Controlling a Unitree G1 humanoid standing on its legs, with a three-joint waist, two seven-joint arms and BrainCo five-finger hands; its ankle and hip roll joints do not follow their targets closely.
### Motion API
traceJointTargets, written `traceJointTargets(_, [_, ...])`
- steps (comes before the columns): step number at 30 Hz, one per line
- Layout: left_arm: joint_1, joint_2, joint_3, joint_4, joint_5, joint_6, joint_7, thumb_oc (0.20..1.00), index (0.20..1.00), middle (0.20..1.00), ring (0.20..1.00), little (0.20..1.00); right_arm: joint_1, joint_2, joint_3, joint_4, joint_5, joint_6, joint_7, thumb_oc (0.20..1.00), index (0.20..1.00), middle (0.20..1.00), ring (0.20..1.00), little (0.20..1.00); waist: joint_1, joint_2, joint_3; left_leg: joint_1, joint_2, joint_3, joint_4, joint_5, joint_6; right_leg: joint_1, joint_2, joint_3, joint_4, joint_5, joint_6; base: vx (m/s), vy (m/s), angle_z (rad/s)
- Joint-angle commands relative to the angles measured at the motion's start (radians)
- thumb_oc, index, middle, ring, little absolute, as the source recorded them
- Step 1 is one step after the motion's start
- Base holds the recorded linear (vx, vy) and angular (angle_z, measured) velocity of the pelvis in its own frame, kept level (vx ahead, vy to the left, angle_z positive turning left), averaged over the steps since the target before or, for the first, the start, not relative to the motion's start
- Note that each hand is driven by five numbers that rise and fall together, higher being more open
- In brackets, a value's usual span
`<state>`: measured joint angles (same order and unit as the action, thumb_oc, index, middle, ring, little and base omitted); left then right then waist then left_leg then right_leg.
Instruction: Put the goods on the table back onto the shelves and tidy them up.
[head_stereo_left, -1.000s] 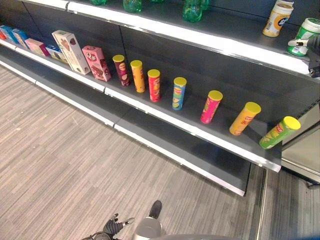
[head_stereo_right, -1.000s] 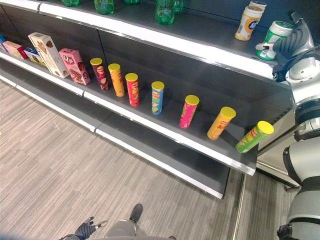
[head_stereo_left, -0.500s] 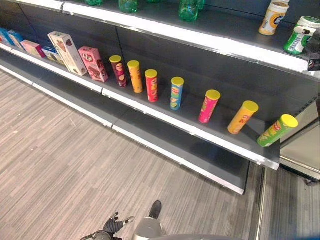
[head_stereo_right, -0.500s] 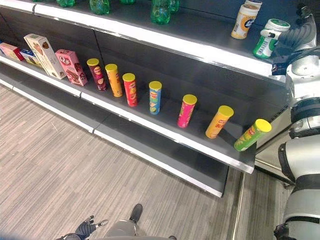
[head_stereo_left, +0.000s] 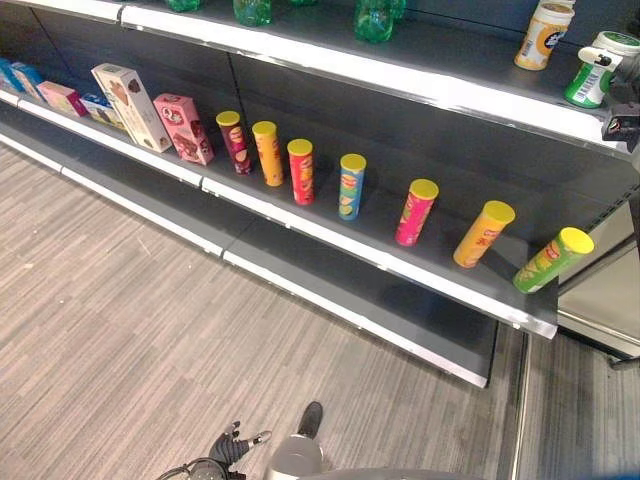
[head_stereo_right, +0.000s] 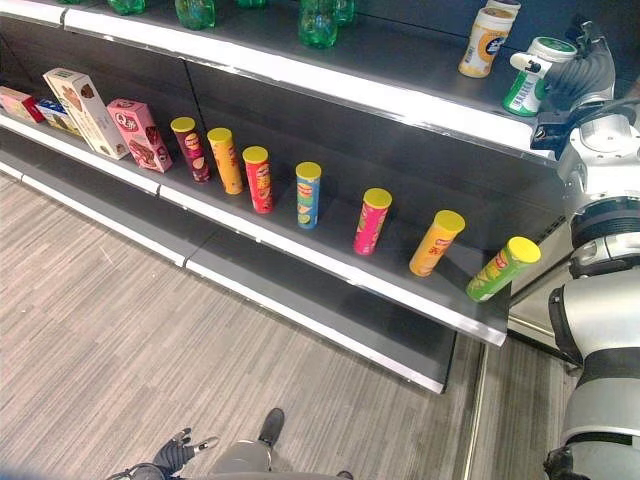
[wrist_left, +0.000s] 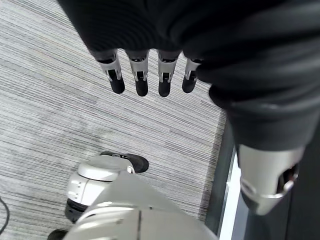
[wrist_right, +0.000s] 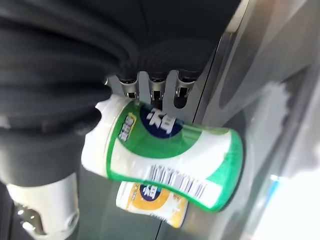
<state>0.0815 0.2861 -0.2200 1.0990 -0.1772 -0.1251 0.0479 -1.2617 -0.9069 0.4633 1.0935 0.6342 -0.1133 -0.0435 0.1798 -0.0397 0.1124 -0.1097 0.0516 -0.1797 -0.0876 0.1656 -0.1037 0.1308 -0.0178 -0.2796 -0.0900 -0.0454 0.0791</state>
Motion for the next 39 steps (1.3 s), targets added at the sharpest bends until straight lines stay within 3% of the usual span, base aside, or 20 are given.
traceJointTargets(1, [-0.054,0.033,-0.036,0.019,-0.024,-0.007,0.007,1.000,1.000,1.000,1.000,1.000,-0.035,-0.015,0.036,-0.021,-0.053,-0.025,-0.047,1.000,1.000,1.000,1.000,1.000,0.017,-0.034,0.001,0.141,0.056,0.156,0.000,-0.157,-0.083,-0.049,-0.041,0.018,0.061,-0.041,0.109,0.00,0.000,0.00])
traceJointTargets(18, [-0.061,0.026,-0.030,0.027,-0.024,-0.001,0.020,1.000,1.000,1.000,1.000,1.000,-0.028,0.081,-0.013,0.048,-0.080,-0.001,-0.093,1.000,1.000,1.000,1.000,1.000,0.025,-0.035,0.003,0.143,0.051,0.168,0.000,-0.158,-0.074,-0.055,-0.046,0.023,0.059,-0.031,0.112,0.00,0.008,-0.01])
traceJointTargets(39, [-0.063,0.024,-0.015,0.033,-0.029,0.001,0.030,1.000,1.000,1.000,1.000,1.000,-0.017,0.119,-0.010,0.022,-0.145,0.010,-0.121,1.000,1.000,1.000,1.000,1.000,0.032,-0.044,0.009,0.138,0.036,0.180,0.004,-0.165,-0.055,-0.068,-0.060,0.044,0.055,-0.017,0.123,0.00,0.020,-0.01])
